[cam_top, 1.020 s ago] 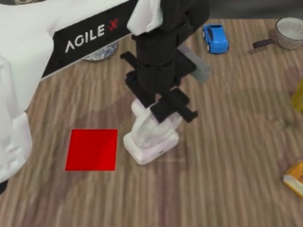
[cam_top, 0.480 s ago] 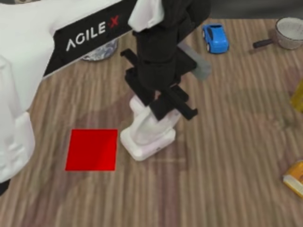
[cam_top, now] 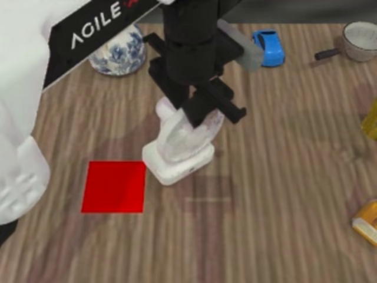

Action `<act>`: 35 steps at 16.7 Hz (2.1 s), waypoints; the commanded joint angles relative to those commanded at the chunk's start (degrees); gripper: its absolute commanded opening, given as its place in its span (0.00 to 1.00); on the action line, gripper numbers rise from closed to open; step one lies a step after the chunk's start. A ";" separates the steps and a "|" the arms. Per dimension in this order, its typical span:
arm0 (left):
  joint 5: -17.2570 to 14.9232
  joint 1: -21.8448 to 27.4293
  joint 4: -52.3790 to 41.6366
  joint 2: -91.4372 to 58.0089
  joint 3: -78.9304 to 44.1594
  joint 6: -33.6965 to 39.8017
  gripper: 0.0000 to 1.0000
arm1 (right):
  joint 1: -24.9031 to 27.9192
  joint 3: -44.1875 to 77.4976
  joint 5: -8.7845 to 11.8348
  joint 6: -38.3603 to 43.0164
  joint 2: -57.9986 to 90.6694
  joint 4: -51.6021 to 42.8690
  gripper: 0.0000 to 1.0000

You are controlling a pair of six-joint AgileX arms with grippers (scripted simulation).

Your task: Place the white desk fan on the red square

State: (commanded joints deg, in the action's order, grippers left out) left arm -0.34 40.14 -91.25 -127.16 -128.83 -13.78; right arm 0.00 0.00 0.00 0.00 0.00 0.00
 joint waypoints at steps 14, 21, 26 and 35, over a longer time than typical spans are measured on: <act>-2.29 -9.55 6.20 13.19 19.31 -30.49 0.00 | 0.00 0.00 0.00 0.00 0.00 0.00 1.00; -4.08 -17.49 11.38 23.95 35.31 -52.70 0.00 | 0.00 0.00 0.00 0.00 0.00 0.00 1.00; -4.19 -18.05 11.68 24.66 36.50 -53.94 0.00 | 0.00 0.00 0.00 0.00 0.00 0.00 1.00; -4.19 -18.02 19.39 23.88 43.43 -53.92 0.00 | 0.00 0.00 0.00 0.00 0.00 0.00 1.00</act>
State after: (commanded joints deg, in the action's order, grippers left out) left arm -4.54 22.12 -71.85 -103.29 -85.39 -67.71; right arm 0.00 0.00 0.00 0.00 0.00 0.00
